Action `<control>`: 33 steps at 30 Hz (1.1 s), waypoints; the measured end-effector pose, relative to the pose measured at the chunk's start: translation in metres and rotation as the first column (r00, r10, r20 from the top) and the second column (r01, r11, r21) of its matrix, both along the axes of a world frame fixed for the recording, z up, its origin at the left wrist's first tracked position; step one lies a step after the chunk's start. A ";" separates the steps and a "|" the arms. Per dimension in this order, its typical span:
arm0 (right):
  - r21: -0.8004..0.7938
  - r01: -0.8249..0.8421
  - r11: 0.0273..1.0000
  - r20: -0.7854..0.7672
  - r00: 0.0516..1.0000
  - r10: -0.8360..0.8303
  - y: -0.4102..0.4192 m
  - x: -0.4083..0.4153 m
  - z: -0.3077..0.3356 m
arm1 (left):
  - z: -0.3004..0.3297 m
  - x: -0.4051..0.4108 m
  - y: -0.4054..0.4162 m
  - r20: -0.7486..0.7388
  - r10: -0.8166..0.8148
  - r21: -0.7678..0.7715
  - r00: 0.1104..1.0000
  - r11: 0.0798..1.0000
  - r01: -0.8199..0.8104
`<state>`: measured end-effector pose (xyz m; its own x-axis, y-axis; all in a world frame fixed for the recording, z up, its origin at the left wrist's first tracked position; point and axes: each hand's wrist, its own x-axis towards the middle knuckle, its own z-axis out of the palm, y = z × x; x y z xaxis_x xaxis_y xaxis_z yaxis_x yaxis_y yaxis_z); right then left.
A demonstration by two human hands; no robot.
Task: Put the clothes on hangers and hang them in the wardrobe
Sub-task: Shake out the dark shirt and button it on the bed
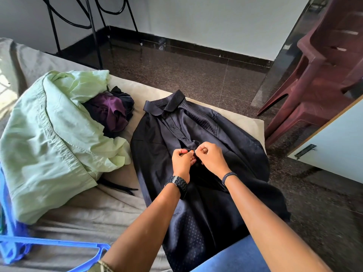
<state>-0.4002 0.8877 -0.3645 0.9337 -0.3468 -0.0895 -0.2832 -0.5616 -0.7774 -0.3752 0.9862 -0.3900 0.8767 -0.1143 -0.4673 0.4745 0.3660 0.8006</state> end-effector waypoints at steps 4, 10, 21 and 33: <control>0.077 0.026 0.997 0.012 1.000 -0.027 -0.004 -0.002 0.004 | -0.002 -0.005 0.002 0.112 -0.035 0.012 0.993 0.999 0.034; 0.184 0.005 0.983 -0.013 1.000 -0.003 -0.007 -0.004 0.006 | -0.009 -0.007 0.000 0.223 -0.018 0.253 0.975 0.967 -0.040; -0.003 -0.043 0.999 0.045 0.998 0.044 -0.004 -0.010 0.001 | 0.000 0.004 0.007 0.316 -0.216 0.474 0.924 0.879 0.043; -0.170 -0.107 0.980 0.006 0.994 0.110 -0.010 -0.005 0.013 | 0.002 0.004 0.007 0.272 -0.146 0.237 0.951 0.968 0.081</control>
